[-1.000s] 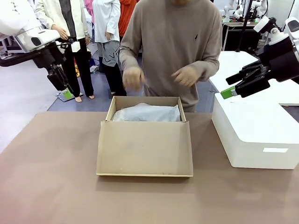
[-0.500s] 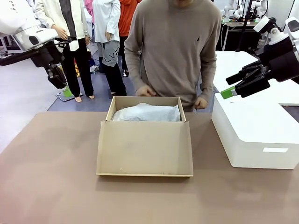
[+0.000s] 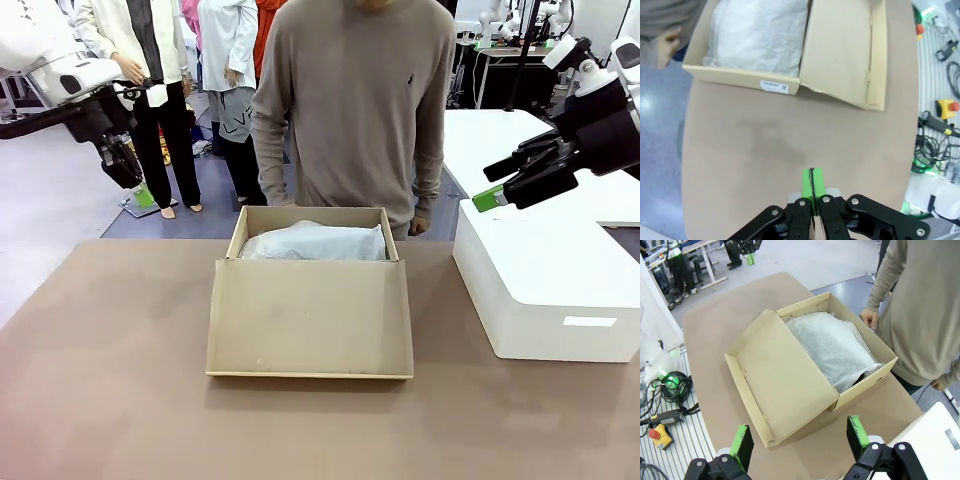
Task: Pack the shoes into the box.
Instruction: Close the Shoes Box.
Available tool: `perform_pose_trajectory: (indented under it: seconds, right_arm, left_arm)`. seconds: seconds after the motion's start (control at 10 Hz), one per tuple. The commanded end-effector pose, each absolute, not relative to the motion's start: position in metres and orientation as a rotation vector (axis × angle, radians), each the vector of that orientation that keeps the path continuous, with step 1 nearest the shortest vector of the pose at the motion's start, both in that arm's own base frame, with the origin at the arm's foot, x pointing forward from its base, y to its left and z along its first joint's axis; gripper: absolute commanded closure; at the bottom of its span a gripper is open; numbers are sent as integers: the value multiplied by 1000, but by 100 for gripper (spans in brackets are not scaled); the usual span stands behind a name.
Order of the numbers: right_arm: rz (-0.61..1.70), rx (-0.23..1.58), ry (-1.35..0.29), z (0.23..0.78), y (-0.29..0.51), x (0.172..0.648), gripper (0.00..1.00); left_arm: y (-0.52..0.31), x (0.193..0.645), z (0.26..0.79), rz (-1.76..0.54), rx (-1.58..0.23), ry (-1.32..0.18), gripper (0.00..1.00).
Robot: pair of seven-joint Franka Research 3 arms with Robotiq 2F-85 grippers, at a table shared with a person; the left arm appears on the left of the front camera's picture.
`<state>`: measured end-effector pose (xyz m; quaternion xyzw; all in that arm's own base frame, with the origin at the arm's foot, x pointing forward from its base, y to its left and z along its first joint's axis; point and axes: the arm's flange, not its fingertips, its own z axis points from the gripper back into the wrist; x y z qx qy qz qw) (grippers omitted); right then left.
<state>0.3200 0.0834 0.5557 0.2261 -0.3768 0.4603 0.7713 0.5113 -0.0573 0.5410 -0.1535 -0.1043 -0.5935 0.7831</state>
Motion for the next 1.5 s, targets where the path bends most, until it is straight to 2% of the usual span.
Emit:
perform_pose_trajectory:
  seconds: [0.0, 0.3, 0.7, 1.0, 1.4]
  right_arm:
    - [1020, 508, -835, 555, 83, 324, 0]
    - [1020, 508, -835, 555, 83, 324, 0]
    - [1020, 508, -835, 555, 83, 324, 0]
    - [1020, 508, -835, 555, 83, 324, 0]
    - [1020, 508, -835, 555, 83, 324, 0]
  left_arm:
    - [-59, 510, 541, -1299, -338, -219, 100]
    - [-60, 511, 540, -1288, -334, -221, 100]
    - [-63, 523, 489, -1275, -559, -263, 100]
    - [-57, 532, 453, -1266, -634, -203, 100]
    - [-58, 534, 425, -1264, -710, -194, 100]
